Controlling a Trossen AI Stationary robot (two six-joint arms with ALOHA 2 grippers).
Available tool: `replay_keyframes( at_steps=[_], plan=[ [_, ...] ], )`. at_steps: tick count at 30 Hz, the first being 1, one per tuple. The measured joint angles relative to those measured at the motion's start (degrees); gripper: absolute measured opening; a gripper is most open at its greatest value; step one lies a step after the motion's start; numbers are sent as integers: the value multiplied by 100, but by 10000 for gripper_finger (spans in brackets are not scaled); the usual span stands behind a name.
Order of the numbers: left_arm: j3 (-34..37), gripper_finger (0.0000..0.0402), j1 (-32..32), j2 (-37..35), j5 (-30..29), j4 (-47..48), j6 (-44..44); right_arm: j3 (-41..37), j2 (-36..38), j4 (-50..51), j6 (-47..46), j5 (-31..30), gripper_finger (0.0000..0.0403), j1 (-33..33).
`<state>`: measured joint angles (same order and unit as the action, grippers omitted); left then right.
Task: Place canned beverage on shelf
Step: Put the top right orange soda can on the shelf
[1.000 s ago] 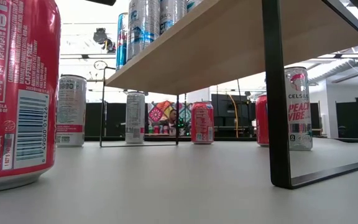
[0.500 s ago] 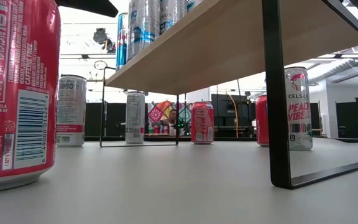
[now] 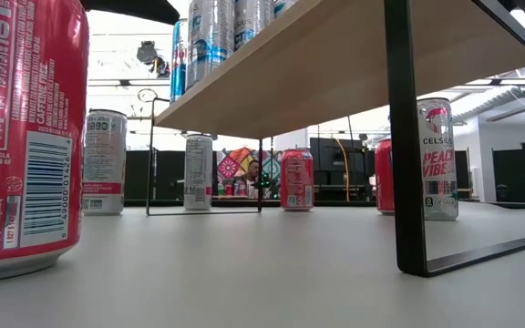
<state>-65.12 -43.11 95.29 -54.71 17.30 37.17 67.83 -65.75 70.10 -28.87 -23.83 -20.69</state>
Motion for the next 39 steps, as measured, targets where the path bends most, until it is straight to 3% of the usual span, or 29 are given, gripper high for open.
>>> replay_keyframes(
  at_steps=[8,12,18,24,31,39],
  plan=[
    [0,368,-3,0,17,-59,2,0,125,2,268,401,258,459],
    [0,368,-3,0,19,-68,4,0,127,5,501,765,280,845],
    [0,368,-3,0,21,-194,0,0,123,-6,1139,761,330,1372],
    [0,368,-3,0,21,-188,2,-126,118,-193,1456,764,337,1630],
    [0,368,-3,0,83,-184,0,-149,104,-881,1071,177,337,2146],
    [0,368,-3,0,83,-184,-3,-149,-579,-892,455,639,337,3365]
  ],
)
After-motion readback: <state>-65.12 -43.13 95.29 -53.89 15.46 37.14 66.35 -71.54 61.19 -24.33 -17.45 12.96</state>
